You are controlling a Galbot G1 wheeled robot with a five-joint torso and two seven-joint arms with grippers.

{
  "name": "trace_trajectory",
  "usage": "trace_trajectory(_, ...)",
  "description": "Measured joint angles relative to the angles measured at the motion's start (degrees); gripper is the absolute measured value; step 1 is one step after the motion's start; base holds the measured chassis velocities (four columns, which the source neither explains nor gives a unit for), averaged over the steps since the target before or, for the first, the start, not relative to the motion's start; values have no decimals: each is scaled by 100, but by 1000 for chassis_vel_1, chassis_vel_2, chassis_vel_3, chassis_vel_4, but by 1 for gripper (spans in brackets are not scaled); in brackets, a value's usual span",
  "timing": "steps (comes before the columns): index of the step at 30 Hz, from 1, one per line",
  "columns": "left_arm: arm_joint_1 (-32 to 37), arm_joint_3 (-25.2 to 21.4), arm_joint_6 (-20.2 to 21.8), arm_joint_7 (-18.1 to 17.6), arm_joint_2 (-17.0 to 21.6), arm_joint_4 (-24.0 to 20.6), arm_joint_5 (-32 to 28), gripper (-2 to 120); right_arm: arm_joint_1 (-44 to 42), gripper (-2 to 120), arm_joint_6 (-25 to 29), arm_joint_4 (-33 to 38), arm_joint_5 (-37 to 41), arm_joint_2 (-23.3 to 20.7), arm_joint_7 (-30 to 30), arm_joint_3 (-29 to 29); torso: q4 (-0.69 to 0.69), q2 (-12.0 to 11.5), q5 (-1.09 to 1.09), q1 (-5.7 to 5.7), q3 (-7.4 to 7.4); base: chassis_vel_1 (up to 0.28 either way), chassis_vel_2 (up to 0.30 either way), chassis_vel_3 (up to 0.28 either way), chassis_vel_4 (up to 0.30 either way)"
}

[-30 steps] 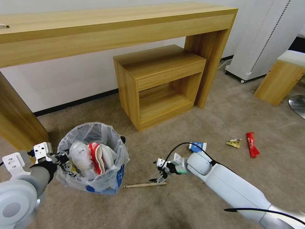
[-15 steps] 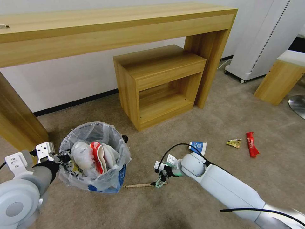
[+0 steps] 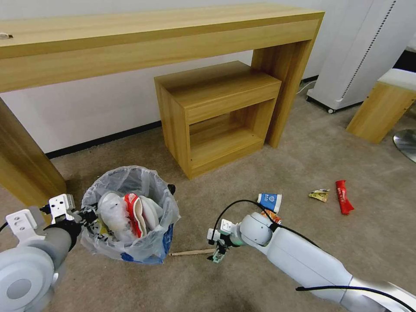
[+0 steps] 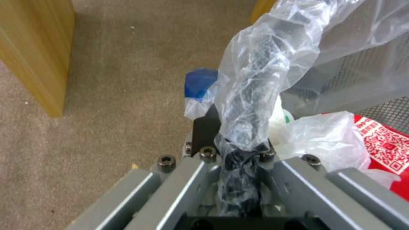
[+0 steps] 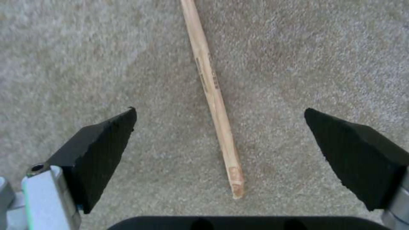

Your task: Pick up the trash bin and place the garbage on the floor into it.

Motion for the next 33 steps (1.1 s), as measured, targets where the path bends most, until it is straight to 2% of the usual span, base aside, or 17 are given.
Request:
trace_trajectory(6,47,9,-1,4,-47,-52,69,1,-41,100,238,-43,-695,32,-90,-6,0,0,0,0,0,0,0,0,0)
trace_trajectory(12,81,6,0,5,-54,-109,76,1,-44,100,327,-99,-890,63,-139,-14,0,0,0,0,0,0,0,0,0)
trace_trajectory(23,87,25,0,4,-80,-155,85,1,22,81,772,-269,-1165,184,-284,-156,0,0,0,0,0,0,0,0,0)
trace_trajectory(33,68,27,0,3,-55,-145,87,1,122,76,1003,-590,-1177,342,-320,-229,0,0,0,0,0,0,0,0,0)
